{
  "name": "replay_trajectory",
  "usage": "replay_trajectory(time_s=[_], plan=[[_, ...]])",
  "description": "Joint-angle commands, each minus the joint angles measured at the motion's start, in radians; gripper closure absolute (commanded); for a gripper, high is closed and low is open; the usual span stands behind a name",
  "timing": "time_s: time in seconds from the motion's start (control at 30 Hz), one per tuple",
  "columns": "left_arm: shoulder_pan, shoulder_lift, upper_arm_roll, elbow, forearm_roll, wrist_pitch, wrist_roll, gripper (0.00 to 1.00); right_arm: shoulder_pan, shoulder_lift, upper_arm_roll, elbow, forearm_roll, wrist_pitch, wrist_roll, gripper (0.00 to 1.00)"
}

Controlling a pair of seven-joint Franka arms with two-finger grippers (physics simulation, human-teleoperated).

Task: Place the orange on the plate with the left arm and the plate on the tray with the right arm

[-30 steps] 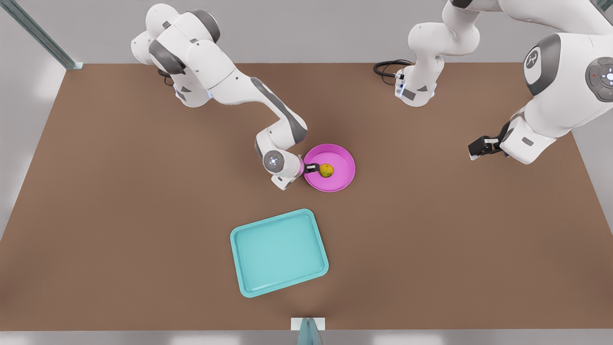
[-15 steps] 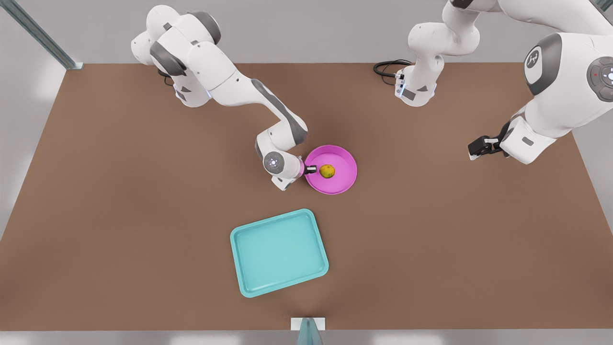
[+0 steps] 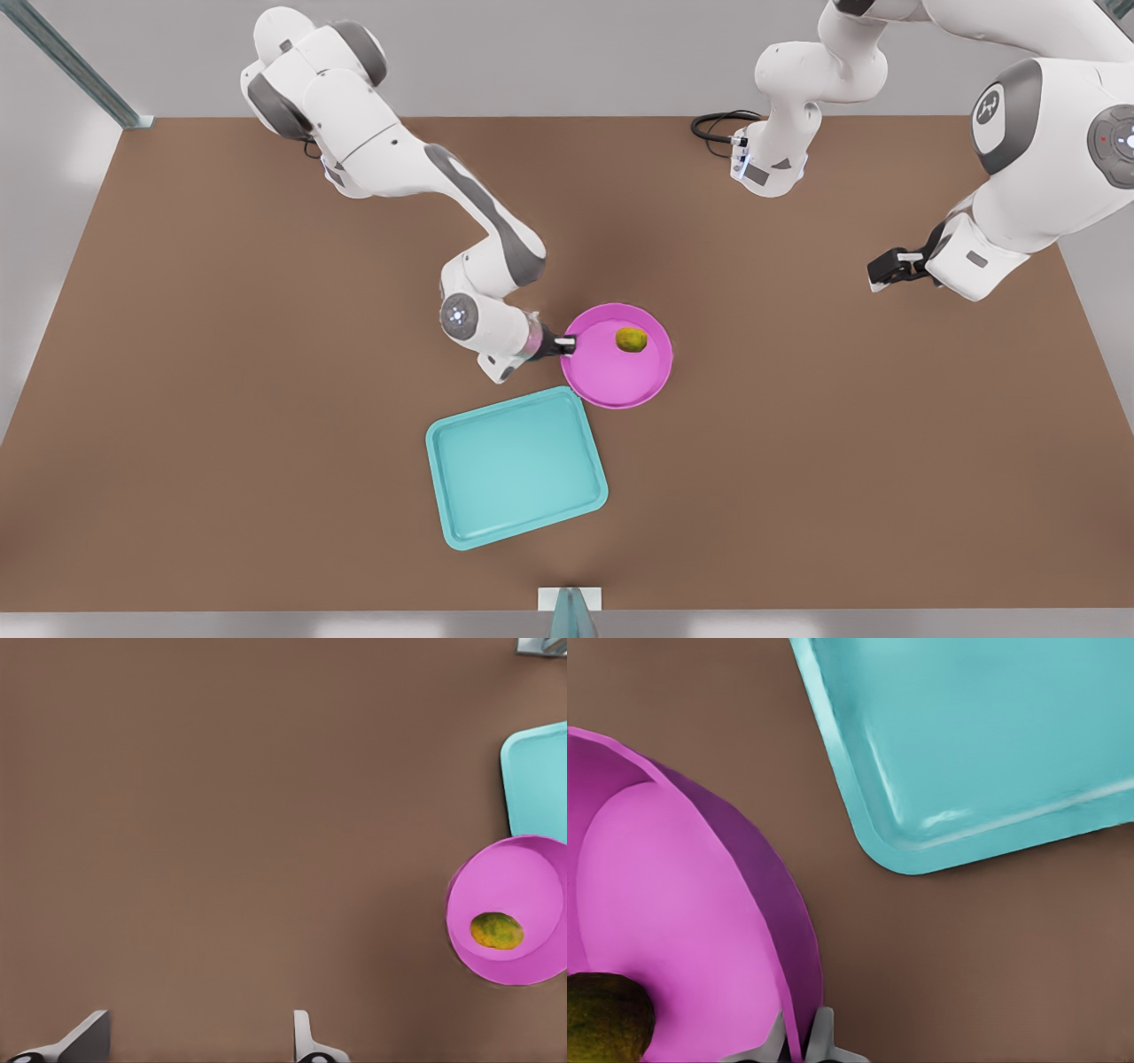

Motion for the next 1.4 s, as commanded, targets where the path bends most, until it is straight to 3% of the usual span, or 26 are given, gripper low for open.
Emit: replay_trajectory(time_s=[0.0, 0.3, 0.6, 0.63, 0.67, 0.9, 0.97, 1.0, 1.03, 1.1, 1.37], plan=[[0.0, -0.001, -0.001, 0.0, 0.0, -0.009, 0.003, 0.0, -0.061, -0.001, -0.001, 0.003, -0.002, -0.014, -0.018, 0.79], [0.0, 0.002, -0.001, 0.0, 0.002, -0.007, 0.003, 0.0, -0.262, 0.043, -0.002, 0.046, -0.005, -0.004, -0.075, 0.79], [0.0, 0.004, -0.001, 0.0, 0.0, -0.007, 0.003, 0.0, -0.257, 0.114, -0.01, 0.13, -0.005, 0.029, -0.081, 0.79], [0.0, 0.004, -0.001, 0.0, 0.0, -0.007, 0.003, 0.0, -0.251, 0.108, -0.01, 0.13, 0.001, 0.028, -0.081, 0.66], [0.0, 0.004, -0.001, 0.0, 0.002, -0.007, 0.002, 0.0, -0.251, 0.102, -0.01, 0.127, 0.001, 0.029, -0.081, 0.0], [0.0, 0.008, -0.001, 0.0, -0.003, -0.006, 0.003, 0.0, -0.246, 0.023, -0.01, 0.054, -0.009, -0.001, -0.118, 0.0], [0.0, 0.019, -0.001, 0.0, -0.004, -0.001, -0.009, 0.0, -0.349, -0.073, -0.073, 0.023, -0.196, -0.384, -0.385, 0.0], [0.002, 0.042, -0.001, 0.0, -0.006, -0.002, -0.011, 0.0, -0.441, -0.15, -0.074, 0.13, -0.529, -0.684, -0.62, 0.0], [0.0, 0.044, -0.001, 0.0, -0.004, -0.002, -0.011, 0.0, -0.449, -0.265, -0.076, 0.132, -0.652, -0.727, -0.661, 0.0], [0.002, 0.044, 0.003, 0.013, -0.032, -0.007, -0.011, 0.0, -0.447, -0.421, -0.076, 0.13, -0.7, -0.83, -0.663, 0.0], [0.002, 0.045, -0.001, 0.013, -0.029, -0.025, -0.005, 0.0, -0.446, -0.497, -0.093, 0.115, -0.7, -0.873, -0.66, 0.0]])
